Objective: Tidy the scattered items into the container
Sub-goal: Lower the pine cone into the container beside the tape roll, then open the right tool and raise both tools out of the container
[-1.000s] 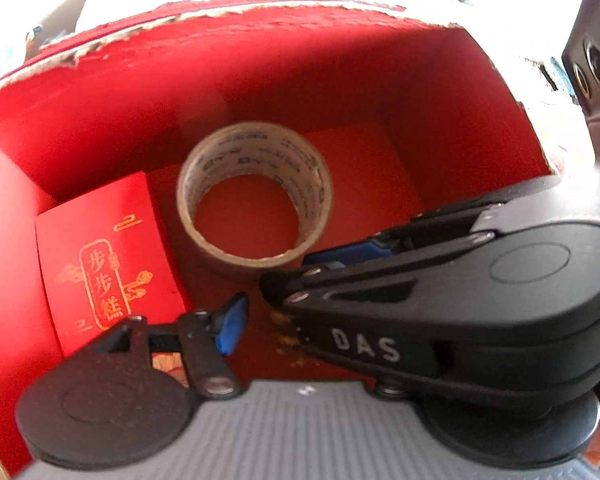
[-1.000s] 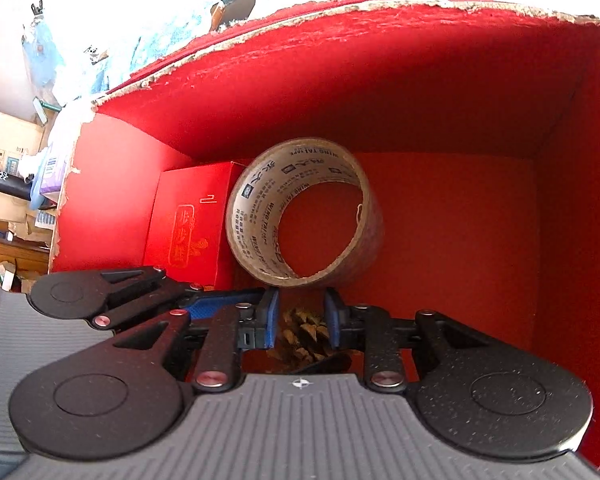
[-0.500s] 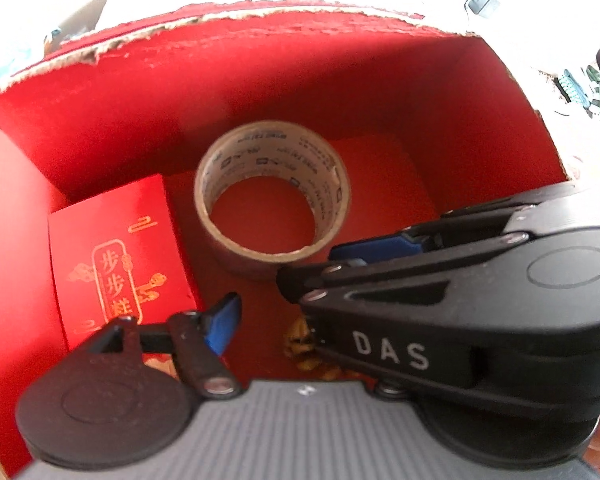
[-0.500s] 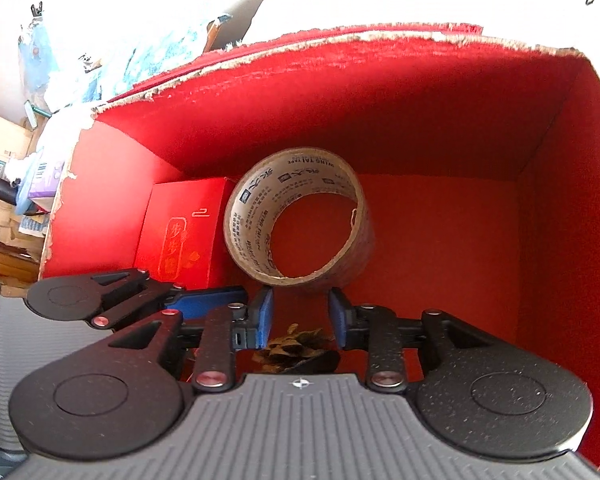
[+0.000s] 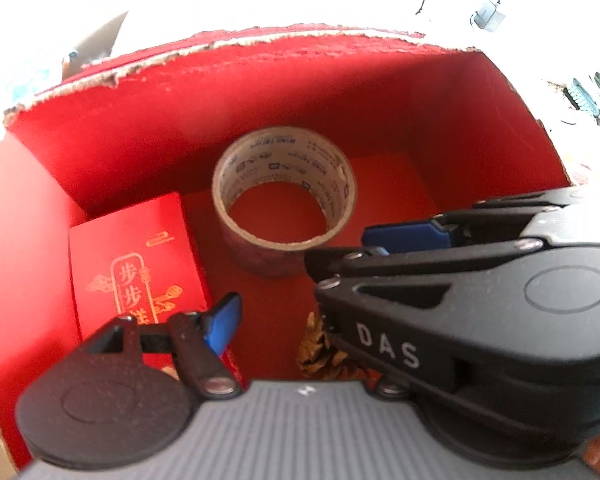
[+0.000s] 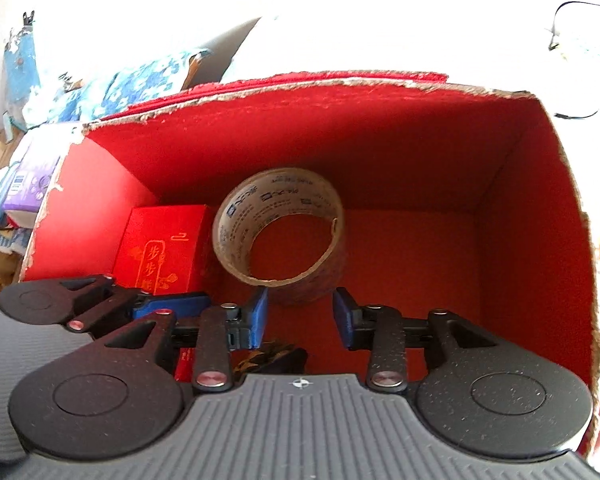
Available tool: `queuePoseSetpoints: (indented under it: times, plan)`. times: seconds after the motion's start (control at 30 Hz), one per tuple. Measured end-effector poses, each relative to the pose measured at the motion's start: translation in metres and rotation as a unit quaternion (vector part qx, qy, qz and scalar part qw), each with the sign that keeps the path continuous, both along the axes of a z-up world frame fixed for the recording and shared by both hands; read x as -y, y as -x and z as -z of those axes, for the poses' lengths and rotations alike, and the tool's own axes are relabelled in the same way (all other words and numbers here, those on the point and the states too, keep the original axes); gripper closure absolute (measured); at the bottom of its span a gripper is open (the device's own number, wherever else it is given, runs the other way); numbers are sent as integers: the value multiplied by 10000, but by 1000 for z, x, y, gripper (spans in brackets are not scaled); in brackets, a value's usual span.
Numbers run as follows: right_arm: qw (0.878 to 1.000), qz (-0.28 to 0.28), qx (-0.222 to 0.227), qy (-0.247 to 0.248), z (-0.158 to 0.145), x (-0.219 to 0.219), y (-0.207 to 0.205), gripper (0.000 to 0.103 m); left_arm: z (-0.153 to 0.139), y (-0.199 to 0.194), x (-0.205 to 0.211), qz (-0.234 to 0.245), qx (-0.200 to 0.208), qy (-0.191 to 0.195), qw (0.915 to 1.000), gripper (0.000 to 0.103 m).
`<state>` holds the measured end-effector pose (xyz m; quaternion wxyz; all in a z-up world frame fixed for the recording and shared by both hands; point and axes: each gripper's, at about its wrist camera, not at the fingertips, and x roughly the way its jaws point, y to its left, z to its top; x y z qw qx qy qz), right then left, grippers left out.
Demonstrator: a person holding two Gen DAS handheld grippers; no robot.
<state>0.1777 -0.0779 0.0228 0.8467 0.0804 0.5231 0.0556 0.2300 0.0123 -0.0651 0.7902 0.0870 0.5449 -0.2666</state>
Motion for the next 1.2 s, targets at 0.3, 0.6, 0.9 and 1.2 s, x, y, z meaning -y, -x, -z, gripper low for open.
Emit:
queuePoseSetpoints:
  times: [0.3,0.6,0.9,1.2]
  plan:
    - [9989,273,314,208,11,1,2,53,-6,7,-4,-111,253,2,9996,30]
    - [9924,796,796,492,27,3,9,36,-14,20,-10,-154,802,169,9965,23]
    - [9820,1168,1480,-90,-10,31,54,36,-59,54,-24,-598,1543,737,9835,3]
    - [9825,680,1718,-221,-16,31,80,36,-79,94,-26,-577,1797,898,9779,1]
